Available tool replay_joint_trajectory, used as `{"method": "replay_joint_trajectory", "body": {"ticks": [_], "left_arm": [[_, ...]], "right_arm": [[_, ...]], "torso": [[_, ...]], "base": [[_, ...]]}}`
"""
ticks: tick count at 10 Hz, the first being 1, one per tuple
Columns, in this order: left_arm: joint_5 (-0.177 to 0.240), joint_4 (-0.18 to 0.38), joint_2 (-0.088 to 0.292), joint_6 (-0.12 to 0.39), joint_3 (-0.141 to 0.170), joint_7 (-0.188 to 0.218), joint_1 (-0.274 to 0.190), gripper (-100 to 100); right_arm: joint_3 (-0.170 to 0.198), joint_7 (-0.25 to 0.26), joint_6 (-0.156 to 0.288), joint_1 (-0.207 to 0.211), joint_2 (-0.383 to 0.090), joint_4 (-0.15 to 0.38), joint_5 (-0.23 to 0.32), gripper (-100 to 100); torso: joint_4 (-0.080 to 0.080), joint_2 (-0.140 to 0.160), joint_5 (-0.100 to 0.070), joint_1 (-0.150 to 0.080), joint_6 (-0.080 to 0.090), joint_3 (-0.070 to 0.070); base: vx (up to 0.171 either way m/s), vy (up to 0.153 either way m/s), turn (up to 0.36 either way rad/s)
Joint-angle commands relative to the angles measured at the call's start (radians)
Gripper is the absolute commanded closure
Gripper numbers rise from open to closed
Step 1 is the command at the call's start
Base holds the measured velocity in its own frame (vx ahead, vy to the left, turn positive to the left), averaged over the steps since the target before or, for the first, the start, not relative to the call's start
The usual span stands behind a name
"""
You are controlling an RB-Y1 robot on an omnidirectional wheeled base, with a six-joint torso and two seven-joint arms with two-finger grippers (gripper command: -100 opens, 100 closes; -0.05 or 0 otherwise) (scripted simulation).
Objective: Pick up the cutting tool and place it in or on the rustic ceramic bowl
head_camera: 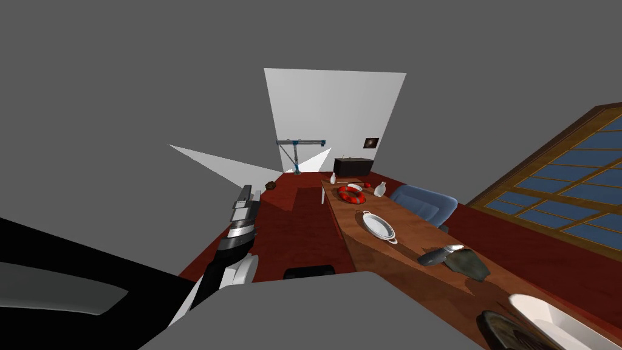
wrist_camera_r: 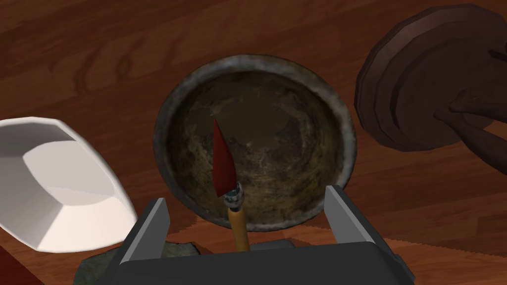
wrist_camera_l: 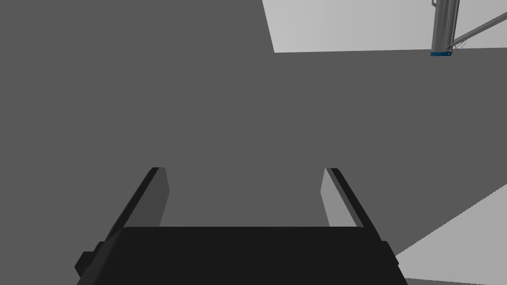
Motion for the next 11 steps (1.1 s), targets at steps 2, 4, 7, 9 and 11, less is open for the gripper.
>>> {"method": "replay_joint_trajectory", "body": {"ticks": [2, 4, 7, 9, 11], "left_arm": [[0.000, 0.000, 0.000, 0.000, 0.000, 0.000, 0.000, 0], [0.000, 0.000, 0.000, 0.000, 0.000, 0.000, 0.000, 0], [0.000, 0.000, 0.000, 0.000, 0.000, 0.000, 0.000, 0], [0.000, 0.000, 0.000, 0.000, 0.000, 0.000, 0.000, 0], [0.000, 0.000, 0.000, 0.000, 0.000, 0.000, 0.000, 0]], "right_arm": [[0.012, -0.043, 0.007, 0.004, -0.047, -0.054, -0.010, -100], [0.030, -0.106, 0.018, 0.010, -0.117, -0.134, -0.024, -100], [0.042, -0.149, 0.025, 0.014, -0.163, -0.187, -0.034, -100], [0.054, -0.191, 0.032, 0.018, -0.210, -0.241, -0.044, -100], [0.052, -0.194, 0.042, 0.031, -0.222, -0.264, -0.052, -100]], "torso": [[0.001, 0.003, 0.001, 0.001, 0.000, 0.002], [0.001, 0.006, 0.000, 0.001, 0.000, 0.003], [0.002, 0.007, 0.000, 0.000, 0.000, 0.004], [0.001, 0.002, 0.000, 0.000, 0.000, 0.001], [0.001, 0.006, 0.000, 0.001, 0.000, 0.003]], "base": [[-0.076, 0.005, 0.051], [-0.115, 0.008, 0.063], [-0.089, -0.003, 0.034], [-0.037, 0.007, 0.025], [-0.087, 0.012, 0.046]]}}
